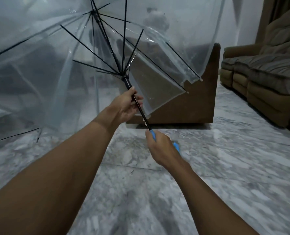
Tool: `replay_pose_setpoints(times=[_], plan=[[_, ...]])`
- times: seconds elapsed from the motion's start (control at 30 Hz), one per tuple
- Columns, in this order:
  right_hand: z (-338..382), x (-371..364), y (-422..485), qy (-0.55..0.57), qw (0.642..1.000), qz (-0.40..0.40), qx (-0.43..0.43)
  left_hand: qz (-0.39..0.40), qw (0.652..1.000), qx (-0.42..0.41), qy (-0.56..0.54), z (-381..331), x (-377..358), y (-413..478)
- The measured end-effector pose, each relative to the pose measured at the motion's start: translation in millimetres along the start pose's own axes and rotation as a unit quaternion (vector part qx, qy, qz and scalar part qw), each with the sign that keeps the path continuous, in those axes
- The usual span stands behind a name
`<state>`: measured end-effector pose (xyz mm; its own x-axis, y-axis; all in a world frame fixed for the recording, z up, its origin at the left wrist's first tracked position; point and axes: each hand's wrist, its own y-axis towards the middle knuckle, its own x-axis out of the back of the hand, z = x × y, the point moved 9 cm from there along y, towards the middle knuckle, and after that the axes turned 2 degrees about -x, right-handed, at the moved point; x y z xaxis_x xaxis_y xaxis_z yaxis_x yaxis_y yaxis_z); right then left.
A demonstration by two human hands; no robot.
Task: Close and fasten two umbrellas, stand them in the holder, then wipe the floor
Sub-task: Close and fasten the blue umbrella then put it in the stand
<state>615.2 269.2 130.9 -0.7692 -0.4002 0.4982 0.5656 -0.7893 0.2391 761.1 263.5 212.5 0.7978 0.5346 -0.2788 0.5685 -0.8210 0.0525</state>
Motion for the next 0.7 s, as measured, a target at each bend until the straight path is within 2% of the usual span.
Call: replay_pose_setpoints(times=[0.23,0.37,0.47,0.7], plan=[[9.4,6.2,32.1,0.005,1.0,0.007,0.001,0.019,0.987,0.066,0.147,35.9,-2.7,-24.2],[2.2,5.3,34.4,0.073,0.997,0.017,-0.022,0.033,0.983,0.1,0.149,54.6,-17.2,-32.3],[0.5,7.6,32.1,0.11,0.993,0.021,-0.035,0.032,0.983,0.092,0.159,53.6,-22.6,-30.9],[-2.6,9.2,32.7,0.105,0.992,0.04,-0.057,0.019,0.982,0.079,0.168,63.2,-24.5,-30.4]])
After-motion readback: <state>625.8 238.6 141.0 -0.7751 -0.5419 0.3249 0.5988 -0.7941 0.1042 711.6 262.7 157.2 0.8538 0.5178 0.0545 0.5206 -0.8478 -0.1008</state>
